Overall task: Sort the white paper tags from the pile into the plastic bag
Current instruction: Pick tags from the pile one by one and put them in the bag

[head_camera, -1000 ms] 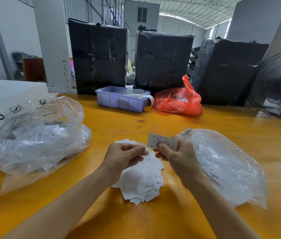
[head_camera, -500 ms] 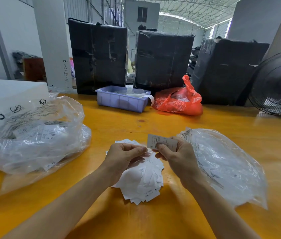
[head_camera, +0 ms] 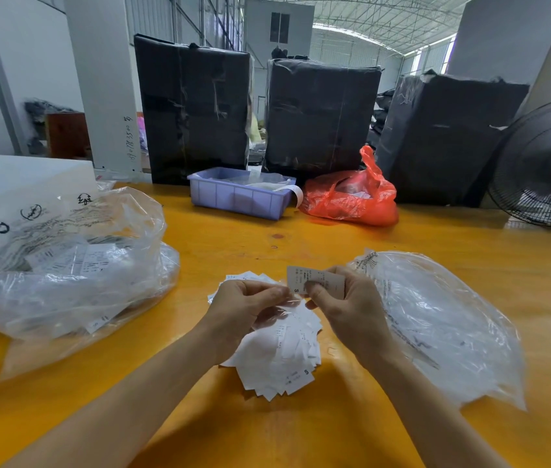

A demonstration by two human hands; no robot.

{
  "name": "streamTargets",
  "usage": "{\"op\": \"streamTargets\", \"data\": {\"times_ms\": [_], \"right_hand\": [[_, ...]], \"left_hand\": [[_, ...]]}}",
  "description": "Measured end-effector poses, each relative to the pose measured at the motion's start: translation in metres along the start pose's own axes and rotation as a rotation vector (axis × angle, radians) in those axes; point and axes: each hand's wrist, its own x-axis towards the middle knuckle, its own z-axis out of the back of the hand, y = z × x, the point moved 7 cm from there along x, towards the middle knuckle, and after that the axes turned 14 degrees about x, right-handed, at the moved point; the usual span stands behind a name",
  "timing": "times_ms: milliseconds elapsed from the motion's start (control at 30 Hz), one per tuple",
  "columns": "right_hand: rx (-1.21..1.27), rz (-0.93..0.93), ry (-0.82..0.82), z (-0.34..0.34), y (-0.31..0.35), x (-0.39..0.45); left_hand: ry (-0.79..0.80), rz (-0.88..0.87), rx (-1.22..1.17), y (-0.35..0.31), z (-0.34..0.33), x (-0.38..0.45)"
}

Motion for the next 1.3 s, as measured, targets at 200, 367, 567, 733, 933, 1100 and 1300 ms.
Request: {"op": "streamTargets", "data": {"times_ms": [200, 367, 567, 733, 933, 1100, 1300], "right_hand": [[-0.016, -0.044, 0.035, -0.002, -0.004, -0.001], [0.016, -0.157, 0.147, -0.007, -0.012, -0.002], [0.248, -0.311, 0.16, -0.011, -0.024, -0.003], [0.181, -0.229, 0.075, -0.004, -0.017, -0.001], [0.038, -0.254, 0.412, -0.037, -0.007, -0.016], [-0.155, -0.162, 0.373, -0.036, -0.008, -0.014], [-0.038, -0.167, 0.421, -0.045, -0.011, -0.015]], "left_hand": [[-0.075, 0.011, 0.024, -0.001, 0.006, 0.0], [-0.081, -0.014, 0.043, -0.001, 0.007, 0.0], [-0.062, -0.049, 0.11, -0.001, 0.005, 0.0], [-0.071, -0.034, 0.041, 0.002, 0.003, 0.002], [-0.103, -0.062, 0.026, 0.004, 0.001, 0.001], [-0.164, -0.075, -0.015, 0.005, 0.0, 0.001], [-0.247, -0.066, -0.18, 0.003, -0.006, -0.006]]}}
